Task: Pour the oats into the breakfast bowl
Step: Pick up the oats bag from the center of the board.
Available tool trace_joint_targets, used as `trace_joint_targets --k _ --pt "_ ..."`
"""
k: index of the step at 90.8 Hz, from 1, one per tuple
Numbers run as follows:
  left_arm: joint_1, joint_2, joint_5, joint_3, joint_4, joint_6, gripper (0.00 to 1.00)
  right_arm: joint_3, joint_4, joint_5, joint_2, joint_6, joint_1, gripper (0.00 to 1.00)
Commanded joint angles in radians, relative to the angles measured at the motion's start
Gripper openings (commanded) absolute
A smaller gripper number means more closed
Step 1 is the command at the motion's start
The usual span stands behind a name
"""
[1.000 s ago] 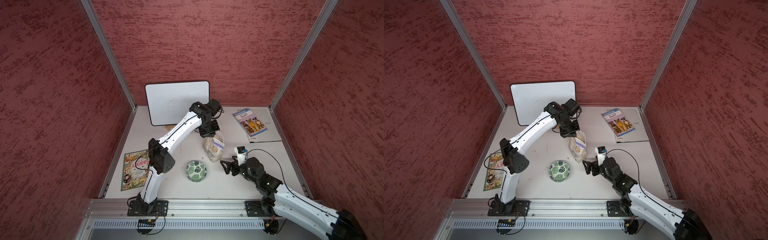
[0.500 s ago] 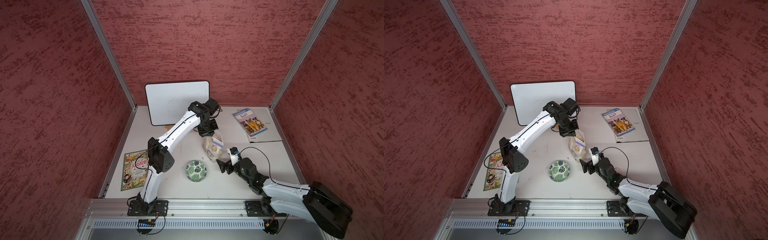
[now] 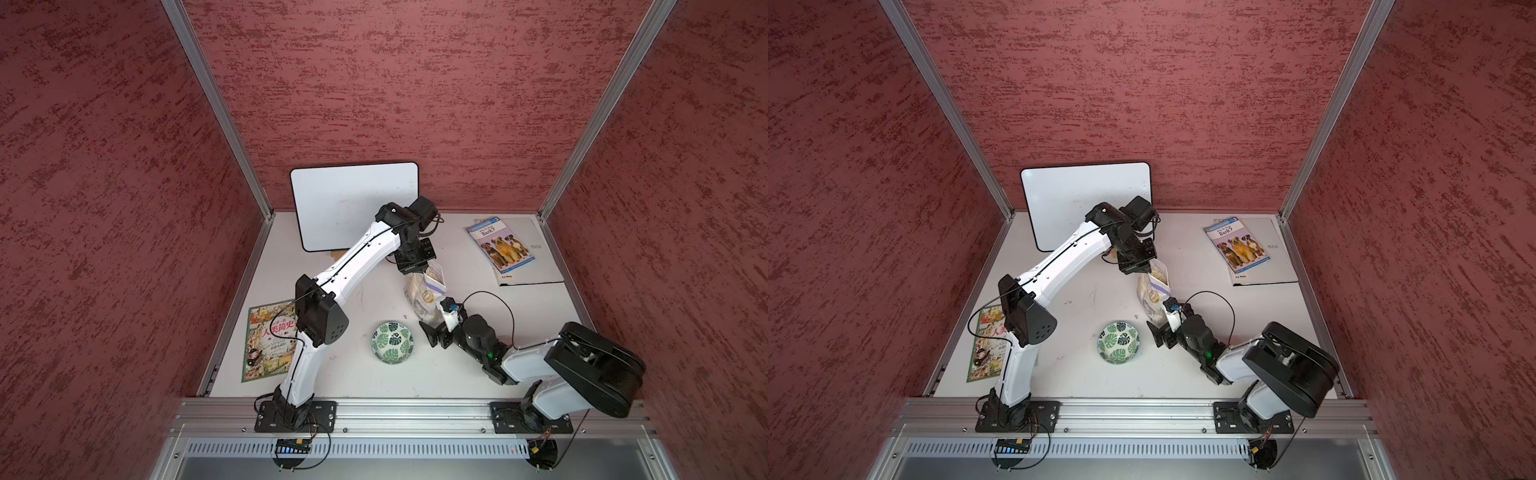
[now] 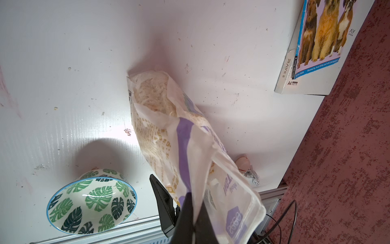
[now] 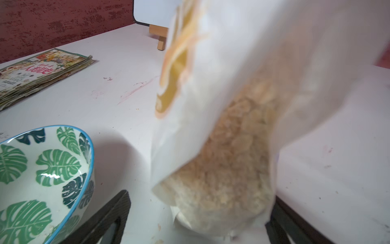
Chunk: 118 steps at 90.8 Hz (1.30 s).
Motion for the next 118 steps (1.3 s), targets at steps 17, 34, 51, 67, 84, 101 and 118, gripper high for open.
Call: trace_joint_targets --k 17,34,51,67,84,101,118 --pt "0.014 -0.033 0.039 -0.005 -0.029 0.018 0.00 0.064 0.375 0.131 0.215 -0.047 0.029 0.99" --pt "0.017 -0.026 0.040 -0.007 -0.063 0.020 0.00 0.112 0.409 0.177 0.281 -0.056 0.031 0.99" --pt "0.019 -0.020 0.052 -0.007 -0.076 0.017 0.00 0.155 0.409 0.194 0.321 -0.047 0.031 0.91" --pt "0.033 -0.023 0.075 0.005 -0.074 0.013 0.00 0.152 0.409 0.210 0.313 -0.061 0.031 0.72" --pt "0.045 -0.031 0.083 0.038 -0.094 0.022 0.00 0.136 0.348 0.186 0.256 -0.069 0.031 0.53" --pt "0.051 -0.037 0.104 0.081 -0.121 0.024 0.00 0.123 0.304 0.187 0.235 -0.071 0.031 0.45" --pt "0.049 -0.046 0.110 0.099 -0.145 0.040 0.00 0.117 0.254 0.195 0.175 -0.078 0.031 0.43"
